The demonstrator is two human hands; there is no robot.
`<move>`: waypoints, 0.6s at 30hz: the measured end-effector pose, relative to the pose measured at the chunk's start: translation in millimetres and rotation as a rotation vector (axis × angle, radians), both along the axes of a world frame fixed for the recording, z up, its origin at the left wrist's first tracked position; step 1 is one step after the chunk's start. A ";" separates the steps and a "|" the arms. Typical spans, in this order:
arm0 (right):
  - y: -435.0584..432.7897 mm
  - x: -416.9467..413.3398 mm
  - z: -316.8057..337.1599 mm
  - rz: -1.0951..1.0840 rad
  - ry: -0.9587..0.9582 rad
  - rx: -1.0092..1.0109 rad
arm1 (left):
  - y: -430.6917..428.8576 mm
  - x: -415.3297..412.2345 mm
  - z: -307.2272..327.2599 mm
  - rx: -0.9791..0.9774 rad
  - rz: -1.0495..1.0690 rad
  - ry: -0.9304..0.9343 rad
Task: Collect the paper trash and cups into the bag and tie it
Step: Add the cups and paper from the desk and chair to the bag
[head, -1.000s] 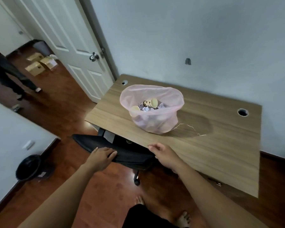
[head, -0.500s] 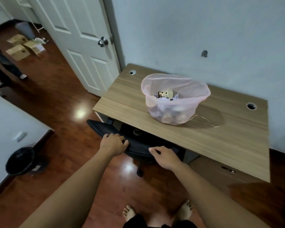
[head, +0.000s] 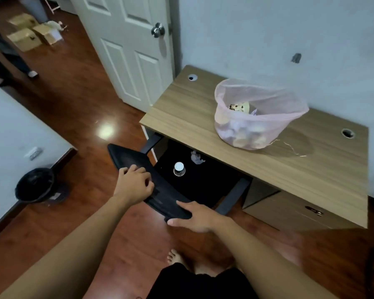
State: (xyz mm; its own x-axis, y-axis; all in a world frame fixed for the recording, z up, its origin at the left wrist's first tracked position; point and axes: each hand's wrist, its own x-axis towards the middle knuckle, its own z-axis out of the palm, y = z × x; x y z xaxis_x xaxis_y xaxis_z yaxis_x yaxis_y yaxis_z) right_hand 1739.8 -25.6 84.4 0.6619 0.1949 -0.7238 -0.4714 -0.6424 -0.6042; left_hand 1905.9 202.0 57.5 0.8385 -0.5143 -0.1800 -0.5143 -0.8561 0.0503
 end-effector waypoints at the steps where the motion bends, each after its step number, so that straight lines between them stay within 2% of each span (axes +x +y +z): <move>1: 13.5 4.5 0.8 0.048 0.020 -0.009 | 16.8 -4.6 -3.7 -0.049 0.018 -0.031; 6: 82.6 14.5 -3.0 0.224 0.031 -0.059 | 90.4 -25.2 -16.0 -0.248 0.231 -0.072; 9: 115.8 15.3 -6.4 0.308 0.008 -0.092 | 121.1 -35.1 -15.3 -0.337 0.273 -0.056; 18: 159.9 20.4 -6.8 0.461 0.021 -0.128 | 172.2 -56.3 -18.6 -0.412 0.337 -0.065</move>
State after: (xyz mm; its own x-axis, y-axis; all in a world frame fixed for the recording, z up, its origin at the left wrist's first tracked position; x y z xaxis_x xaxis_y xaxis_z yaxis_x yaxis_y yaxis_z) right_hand 1760.1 134.3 77.6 0.5121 0.3730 -0.7737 -0.1309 -0.8564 -0.4995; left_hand 1849.6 374.3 39.0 0.9720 -0.2320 0.0381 -0.2280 -0.8901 0.3946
